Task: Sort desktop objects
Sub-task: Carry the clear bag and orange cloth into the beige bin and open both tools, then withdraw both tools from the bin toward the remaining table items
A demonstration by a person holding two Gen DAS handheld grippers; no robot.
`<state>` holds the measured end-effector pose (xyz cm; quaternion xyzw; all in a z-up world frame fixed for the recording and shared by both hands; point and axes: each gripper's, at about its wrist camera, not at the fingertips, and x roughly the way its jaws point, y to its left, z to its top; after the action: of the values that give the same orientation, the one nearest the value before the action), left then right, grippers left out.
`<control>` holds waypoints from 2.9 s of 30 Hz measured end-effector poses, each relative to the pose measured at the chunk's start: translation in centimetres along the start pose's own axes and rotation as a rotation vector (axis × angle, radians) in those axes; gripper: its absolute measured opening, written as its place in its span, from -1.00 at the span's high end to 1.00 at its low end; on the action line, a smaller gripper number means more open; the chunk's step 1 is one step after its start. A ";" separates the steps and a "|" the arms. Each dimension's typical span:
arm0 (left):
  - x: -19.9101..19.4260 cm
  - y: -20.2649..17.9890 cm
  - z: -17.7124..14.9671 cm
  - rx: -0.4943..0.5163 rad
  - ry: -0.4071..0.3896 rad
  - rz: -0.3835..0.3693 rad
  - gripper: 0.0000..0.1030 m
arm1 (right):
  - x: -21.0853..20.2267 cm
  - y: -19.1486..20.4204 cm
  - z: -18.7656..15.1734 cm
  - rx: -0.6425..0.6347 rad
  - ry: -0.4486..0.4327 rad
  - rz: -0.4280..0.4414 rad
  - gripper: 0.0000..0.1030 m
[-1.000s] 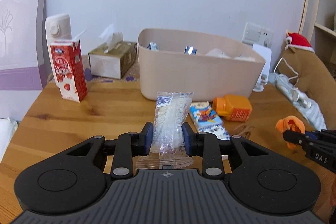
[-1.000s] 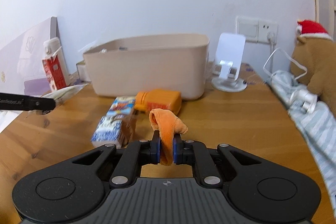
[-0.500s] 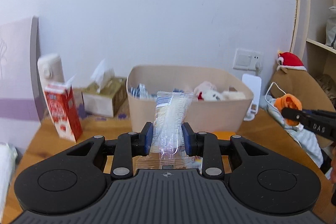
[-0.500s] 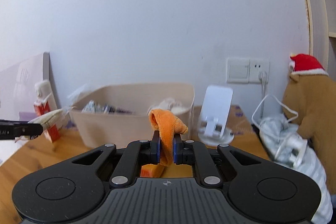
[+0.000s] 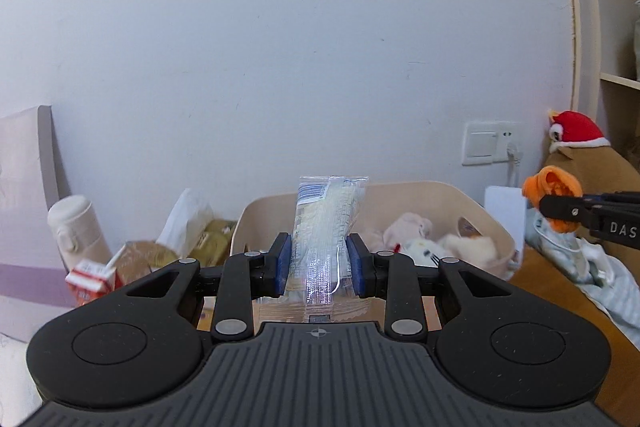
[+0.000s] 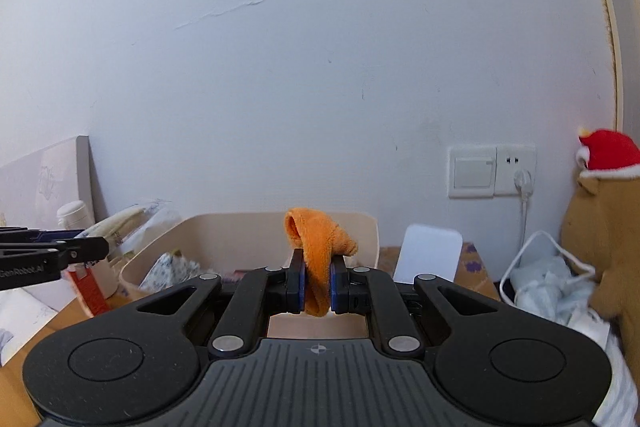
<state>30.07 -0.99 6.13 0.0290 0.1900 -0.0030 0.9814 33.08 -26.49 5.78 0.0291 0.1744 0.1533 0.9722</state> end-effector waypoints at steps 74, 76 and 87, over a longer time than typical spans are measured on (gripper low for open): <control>1.0 -0.1 -11.4 0.014 0.305 0.077 -0.66 | 2.2 8.7 -12.2 -0.233 0.327 0.115 -1.00; 1.2 0.2 -11.8 0.004 0.319 0.073 -0.66 | 2.9 8.5 -12.5 -0.233 0.325 0.099 -1.00; 2.1 -0.2 -13.4 -0.009 0.342 0.029 -0.66 | 4.5 5.2 -13.5 -0.149 0.367 0.052 -0.99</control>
<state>27.00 -0.39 -7.10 0.0272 0.3537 0.0171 0.9348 30.91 -20.09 -7.78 -0.0667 0.3359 0.1938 0.9193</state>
